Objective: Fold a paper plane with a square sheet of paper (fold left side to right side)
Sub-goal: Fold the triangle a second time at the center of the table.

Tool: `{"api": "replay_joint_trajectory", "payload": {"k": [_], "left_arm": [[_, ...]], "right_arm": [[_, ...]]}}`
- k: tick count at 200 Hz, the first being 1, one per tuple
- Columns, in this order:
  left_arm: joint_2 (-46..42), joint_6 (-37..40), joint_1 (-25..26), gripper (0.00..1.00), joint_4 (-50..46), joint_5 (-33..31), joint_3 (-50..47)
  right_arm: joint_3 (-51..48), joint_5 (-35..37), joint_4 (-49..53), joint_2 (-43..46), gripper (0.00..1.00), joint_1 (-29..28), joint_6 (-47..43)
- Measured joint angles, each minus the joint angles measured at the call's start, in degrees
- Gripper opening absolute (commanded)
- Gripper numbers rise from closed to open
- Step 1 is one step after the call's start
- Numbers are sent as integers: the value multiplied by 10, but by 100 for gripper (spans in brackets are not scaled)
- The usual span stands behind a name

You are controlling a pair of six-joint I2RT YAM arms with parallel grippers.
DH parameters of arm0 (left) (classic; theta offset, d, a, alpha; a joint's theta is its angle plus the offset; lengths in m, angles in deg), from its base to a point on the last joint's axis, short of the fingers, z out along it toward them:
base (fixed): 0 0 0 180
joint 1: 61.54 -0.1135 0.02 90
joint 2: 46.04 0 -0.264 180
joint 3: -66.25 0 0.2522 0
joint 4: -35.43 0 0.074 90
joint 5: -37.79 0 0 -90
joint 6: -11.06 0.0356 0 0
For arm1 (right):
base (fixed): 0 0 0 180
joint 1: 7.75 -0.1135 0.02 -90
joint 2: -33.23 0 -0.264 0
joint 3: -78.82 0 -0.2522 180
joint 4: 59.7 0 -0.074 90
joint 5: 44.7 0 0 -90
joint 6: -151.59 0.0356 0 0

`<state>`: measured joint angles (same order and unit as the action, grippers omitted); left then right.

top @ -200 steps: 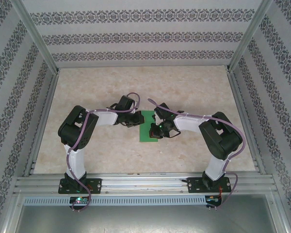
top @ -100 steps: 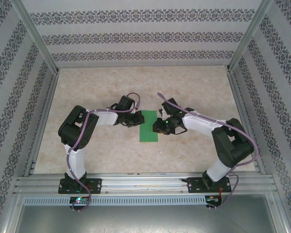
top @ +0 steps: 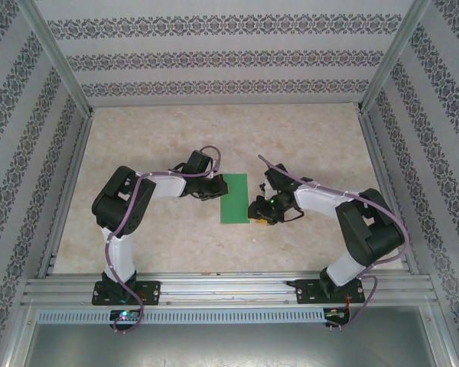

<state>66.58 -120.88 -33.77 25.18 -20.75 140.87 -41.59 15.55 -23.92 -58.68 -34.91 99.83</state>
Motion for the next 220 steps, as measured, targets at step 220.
{"api": "replay_joint_trajectory", "payload": {"k": [220], "left_arm": [[0,-19,0,6,2,0,-2]], "right_arm": [[28,-12,-28,-48,34,-26,22]]}}
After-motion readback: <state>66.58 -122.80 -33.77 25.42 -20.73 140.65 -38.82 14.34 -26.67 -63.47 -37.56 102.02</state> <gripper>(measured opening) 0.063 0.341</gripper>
